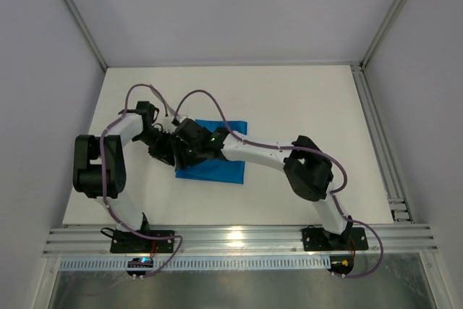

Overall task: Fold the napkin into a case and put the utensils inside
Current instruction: Fold the rectangle-folded napkin at the center of the board, then smooth out the square-folded napkin at the center of the board.

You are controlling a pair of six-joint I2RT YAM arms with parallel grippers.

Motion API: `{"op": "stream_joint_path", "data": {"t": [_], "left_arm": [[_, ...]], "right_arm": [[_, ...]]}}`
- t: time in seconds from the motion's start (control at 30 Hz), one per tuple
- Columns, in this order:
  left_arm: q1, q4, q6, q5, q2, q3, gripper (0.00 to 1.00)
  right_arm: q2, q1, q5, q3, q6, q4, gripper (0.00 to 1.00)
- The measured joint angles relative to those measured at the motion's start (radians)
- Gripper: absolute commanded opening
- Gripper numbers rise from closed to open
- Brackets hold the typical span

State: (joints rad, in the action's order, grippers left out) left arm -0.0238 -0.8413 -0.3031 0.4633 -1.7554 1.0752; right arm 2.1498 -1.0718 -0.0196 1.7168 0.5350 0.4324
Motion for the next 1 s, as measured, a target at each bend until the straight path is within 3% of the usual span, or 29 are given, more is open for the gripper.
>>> {"op": "stream_joint_path", "data": {"t": [0.1,0.23,0.4,0.6,0.87,0.97,1.0], "left_arm": [[0.0,-0.013,-0.009,0.0,0.036,0.005,0.32],[0.0,-0.043,-0.021,0.006,0.086,0.01,0.37],[0.0,-0.071,-0.027,0.026,0.086,0.014,0.43],[-0.039,-0.091,-0.046,0.034,0.082,0.012,0.48],[-0.093,-0.066,-0.043,0.02,0.039,-0.002,0.38],[-0.097,-0.054,-0.044,0.006,0.011,-0.012,0.32],[-0.099,-0.05,-0.042,-0.001,0.003,-0.017,0.25]], "right_arm": [[-0.118,0.005,0.044,-0.064,-0.006,0.004,0.56],[-0.356,0.049,0.083,-0.249,0.019,-0.006,0.45],[-0.513,0.227,0.079,-0.48,0.074,-0.052,0.4],[-0.447,0.435,0.027,-0.552,0.088,-0.087,0.39],[-0.262,0.569,-0.079,-0.518,0.106,-0.204,0.35],[-0.182,0.588,-0.119,-0.472,0.121,-0.228,0.32],[-0.168,0.588,-0.129,-0.455,0.126,-0.241,0.3]]}}
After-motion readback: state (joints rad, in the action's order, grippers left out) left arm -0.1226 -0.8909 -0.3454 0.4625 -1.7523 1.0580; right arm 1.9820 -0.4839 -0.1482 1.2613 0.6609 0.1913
